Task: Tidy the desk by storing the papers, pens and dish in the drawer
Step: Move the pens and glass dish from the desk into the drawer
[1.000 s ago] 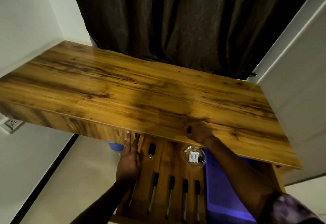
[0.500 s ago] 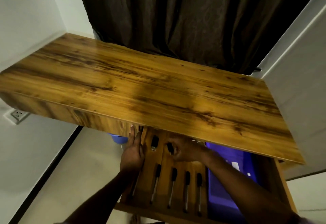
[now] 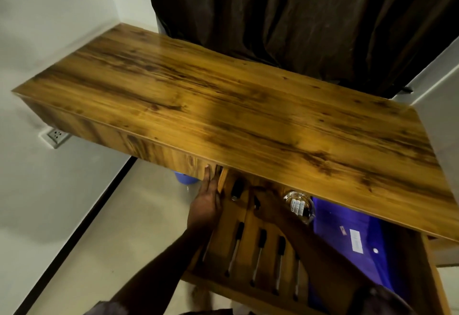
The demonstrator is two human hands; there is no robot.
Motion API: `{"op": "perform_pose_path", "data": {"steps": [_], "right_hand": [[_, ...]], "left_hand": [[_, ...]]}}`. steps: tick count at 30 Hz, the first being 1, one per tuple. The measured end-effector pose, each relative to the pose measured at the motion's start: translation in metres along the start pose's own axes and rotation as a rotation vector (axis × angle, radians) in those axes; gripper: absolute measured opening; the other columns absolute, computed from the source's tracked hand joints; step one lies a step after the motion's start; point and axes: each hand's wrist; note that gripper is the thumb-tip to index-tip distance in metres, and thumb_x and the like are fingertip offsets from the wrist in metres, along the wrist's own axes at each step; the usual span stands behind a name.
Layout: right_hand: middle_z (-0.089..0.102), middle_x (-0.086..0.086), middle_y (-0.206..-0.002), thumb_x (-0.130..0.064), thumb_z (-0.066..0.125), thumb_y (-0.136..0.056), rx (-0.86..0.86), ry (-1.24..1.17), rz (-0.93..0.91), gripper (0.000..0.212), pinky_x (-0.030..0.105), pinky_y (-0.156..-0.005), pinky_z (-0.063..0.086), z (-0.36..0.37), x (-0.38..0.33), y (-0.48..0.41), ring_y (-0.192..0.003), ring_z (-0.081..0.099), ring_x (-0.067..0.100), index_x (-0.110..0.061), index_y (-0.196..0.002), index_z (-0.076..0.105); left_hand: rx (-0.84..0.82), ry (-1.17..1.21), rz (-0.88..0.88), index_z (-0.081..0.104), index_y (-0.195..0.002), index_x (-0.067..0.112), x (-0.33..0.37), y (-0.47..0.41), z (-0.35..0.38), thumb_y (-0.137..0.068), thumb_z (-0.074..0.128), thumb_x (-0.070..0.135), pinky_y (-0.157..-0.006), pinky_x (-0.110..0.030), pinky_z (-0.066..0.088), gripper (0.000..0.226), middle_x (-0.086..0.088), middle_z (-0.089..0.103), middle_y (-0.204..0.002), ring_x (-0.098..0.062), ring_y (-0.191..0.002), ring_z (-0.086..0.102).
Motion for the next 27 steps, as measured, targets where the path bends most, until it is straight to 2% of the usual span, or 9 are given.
{"op": "perform_pose_path", "data": {"steps": [3, 6, 10, 14, 17, 19, 21, 23, 27], "right_hand": [[0.048, 0.007, -0.146, -0.026, 0.063, -0.086, 0.044, 0.011, 0.034, 0.067, 0.041, -0.109, 0.039, 0.005, -0.001, -0.003, -0.134, 0.045, 0.031, -0.025, -0.147, 0.037], [0.041, 0.01, -0.151, -0.037, 0.055, -0.092, 0.045, 0.025, 0.078, 0.066, 0.042, -0.114, 0.029, 0.009, -0.001, -0.005, -0.139, 0.036, 0.031, -0.028, -0.152, 0.026], [0.037, 0.014, -0.152, -0.04, 0.053, -0.095, 0.053, -0.009, 0.106, 0.068, 0.042, -0.113, 0.031, 0.005, -0.002, 0.006, -0.141, 0.033, 0.033, -0.03, -0.153, 0.019], [0.039, 0.014, -0.149, -0.03, 0.053, -0.095, 0.147, -0.111, 0.054, 0.06, 0.044, -0.108, 0.041, -0.004, 0.0, 0.026, -0.137, 0.039, 0.033, -0.026, -0.151, 0.03], [0.053, 0.01, -0.135, -0.031, 0.048, -0.094, 0.167, -0.196, 0.066, 0.052, 0.043, -0.091, 0.052, -0.006, 0.008, 0.041, -0.119, 0.056, 0.029, -0.033, -0.143, 0.034], [0.056, 0.008, -0.131, -0.034, 0.046, -0.093, 0.192, -0.214, 0.063, 0.048, 0.042, -0.087, 0.053, -0.006, 0.01, 0.055, -0.113, 0.059, 0.028, -0.034, -0.14, 0.036], [0.059, 0.007, -0.125, -0.035, 0.044, -0.094, 0.243, -0.211, 0.068, 0.039, 0.04, -0.087, 0.052, -0.005, 0.009, 0.072, -0.11, 0.06, 0.029, -0.034, -0.133, 0.043], [0.063, 0.005, -0.123, -0.037, 0.043, -0.094, 0.314, -0.209, 0.062, 0.035, 0.036, -0.088, 0.049, -0.002, 0.011, 0.087, -0.11, 0.061, 0.027, -0.033, -0.128, 0.052], [0.07, 0.0, -0.109, -0.037, 0.044, -0.089, 0.401, -0.264, 0.049, 0.029, 0.03, -0.081, 0.05, 0.009, 0.021, 0.118, -0.1, 0.065, 0.021, -0.032, -0.11, 0.063]], "left_hand": [[0.0, -0.011, -0.017, 0.024, -0.152, 0.026, 0.0, 0.0, 0.001, -0.103, 0.036, 0.025, -0.069, -0.027, 0.051, 0.051, 0.011, -0.004, -0.163, -0.022, -0.119, 0.056], [-0.004, -0.012, -0.018, 0.025, -0.152, 0.025, 0.0, 0.0, 0.0, -0.103, 0.035, 0.027, -0.067, -0.027, 0.051, 0.05, 0.011, -0.004, -0.163, -0.022, -0.116, 0.058], [-0.019, -0.016, -0.017, 0.022, -0.153, 0.023, 0.001, 0.0, -0.001, -0.102, 0.039, 0.025, -0.07, -0.023, 0.046, 0.054, 0.009, -0.005, -0.164, -0.023, -0.123, 0.054], [-0.013, -0.032, -0.001, 0.022, -0.154, 0.019, 0.0, -0.001, -0.001, -0.101, 0.039, 0.022, -0.072, -0.03, 0.052, 0.055, 0.006, -0.003, -0.164, -0.026, -0.12, 0.056], [-0.018, -0.03, -0.004, 0.022, -0.154, 0.019, 0.001, -0.001, -0.001, -0.1, 0.04, 0.018, -0.07, -0.027, 0.049, 0.057, 0.006, -0.002, -0.164, -0.025, -0.117, 0.057], [-0.02, -0.04, -0.01, 0.023, -0.154, 0.019, 0.003, 0.0, -0.002, -0.097, 0.044, 0.014, -0.07, -0.026, 0.047, 0.061, 0.006, -0.002, -0.164, -0.026, -0.117, 0.057], [-0.017, -0.042, -0.006, 0.024, -0.153, 0.018, 0.005, 0.001, -0.003, -0.096, 0.047, 0.013, -0.074, -0.033, 0.053, 0.062, 0.005, -0.003, -0.164, -0.029, -0.115, 0.058], [-0.016, -0.045, -0.014, 0.026, -0.153, 0.017, 0.007, 0.003, -0.003, -0.096, 0.048, 0.013, -0.08, -0.041, 0.056, 0.062, 0.003, -0.001, -0.165, -0.031, -0.121, 0.056], [-0.008, -0.067, -0.031, 0.031, -0.15, 0.013, 0.007, 0.003, -0.005, -0.096, 0.049, 0.014, -0.089, -0.044, 0.053, 0.057, -0.002, 0.007, -0.164, -0.034, -0.13, 0.049]]}}
Point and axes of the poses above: each hand's wrist, its own y-axis away from the middle knuckle, its own z-axis out of the palm, x = y × z
